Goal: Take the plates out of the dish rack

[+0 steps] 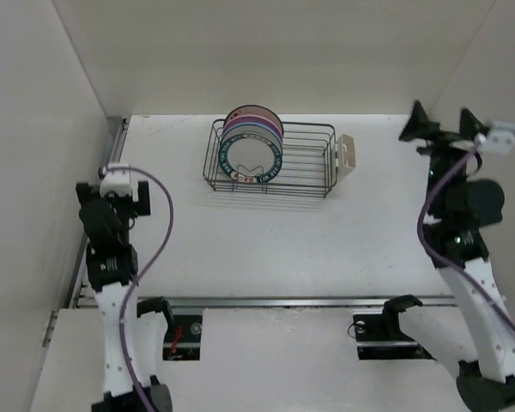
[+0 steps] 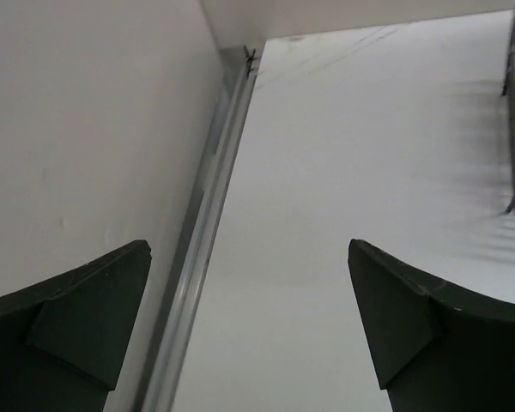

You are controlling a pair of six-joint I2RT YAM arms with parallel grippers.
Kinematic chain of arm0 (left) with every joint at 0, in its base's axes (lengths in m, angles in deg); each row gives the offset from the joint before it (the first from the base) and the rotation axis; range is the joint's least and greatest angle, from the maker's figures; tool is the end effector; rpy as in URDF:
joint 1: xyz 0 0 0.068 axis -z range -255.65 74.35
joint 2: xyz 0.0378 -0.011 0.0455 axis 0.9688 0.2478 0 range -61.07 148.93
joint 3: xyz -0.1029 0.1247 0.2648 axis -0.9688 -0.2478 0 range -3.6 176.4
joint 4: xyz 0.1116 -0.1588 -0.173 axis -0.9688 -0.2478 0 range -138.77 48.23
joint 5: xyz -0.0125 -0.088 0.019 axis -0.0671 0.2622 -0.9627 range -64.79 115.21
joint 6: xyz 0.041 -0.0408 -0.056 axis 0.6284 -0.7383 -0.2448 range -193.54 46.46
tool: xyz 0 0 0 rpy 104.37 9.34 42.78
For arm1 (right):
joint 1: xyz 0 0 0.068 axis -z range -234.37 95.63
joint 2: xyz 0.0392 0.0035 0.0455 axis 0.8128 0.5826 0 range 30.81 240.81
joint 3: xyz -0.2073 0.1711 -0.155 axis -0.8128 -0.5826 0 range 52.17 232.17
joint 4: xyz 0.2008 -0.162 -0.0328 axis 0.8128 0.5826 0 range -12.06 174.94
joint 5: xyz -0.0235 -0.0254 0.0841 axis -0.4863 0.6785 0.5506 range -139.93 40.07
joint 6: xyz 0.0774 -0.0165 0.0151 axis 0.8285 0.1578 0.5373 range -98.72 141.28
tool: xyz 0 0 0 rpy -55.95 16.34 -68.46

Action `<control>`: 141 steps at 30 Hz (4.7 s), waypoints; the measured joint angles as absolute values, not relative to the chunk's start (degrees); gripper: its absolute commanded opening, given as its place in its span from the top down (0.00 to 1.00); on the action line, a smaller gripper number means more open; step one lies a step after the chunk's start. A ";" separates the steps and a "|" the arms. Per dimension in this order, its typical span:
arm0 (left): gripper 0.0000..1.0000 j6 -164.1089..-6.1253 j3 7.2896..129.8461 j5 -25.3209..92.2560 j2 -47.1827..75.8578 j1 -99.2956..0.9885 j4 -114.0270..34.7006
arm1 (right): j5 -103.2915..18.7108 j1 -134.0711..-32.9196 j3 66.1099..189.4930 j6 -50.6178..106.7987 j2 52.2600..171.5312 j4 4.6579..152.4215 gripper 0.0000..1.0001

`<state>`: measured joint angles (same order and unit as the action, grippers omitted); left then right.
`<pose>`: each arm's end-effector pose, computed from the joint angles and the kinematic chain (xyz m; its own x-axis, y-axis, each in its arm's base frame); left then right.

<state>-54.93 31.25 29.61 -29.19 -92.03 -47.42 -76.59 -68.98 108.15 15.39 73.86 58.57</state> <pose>0.1420 0.0361 0.3392 -0.1087 0.2996 -0.9478 -0.1823 0.9313 0.3153 0.1414 0.0046 0.5058 0.4999 0.0357 -0.8653 0.1938 0.9692 0.1519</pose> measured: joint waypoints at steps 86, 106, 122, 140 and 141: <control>1.00 -78.40 105.43 39.56 60.82 -69.13 -78.48 | -32.72 -83.69 148.94 5.66 129.79 82.41 1.00; 0.92 -78.64 103.71 39.53 59.72 -68.95 -77.65 | -18.01 -94.05 135.41 11.01 134.78 105.82 1.00; 0.62 -71.91 104.54 37.06 54.83 -67.25 -79.90 | -24.85 -96.52 138.60 13.13 144.85 107.70 0.00; 0.59 -49.94 112.01 39.82 57.17 -60.54 -71.85 | -44.78 -84.17 150.58 28.50 126.89 111.22 0.00; 0.61 -49.86 112.32 39.80 57.65 -60.52 -71.50 | -48.02 -82.09 150.21 30.77 126.14 111.20 0.00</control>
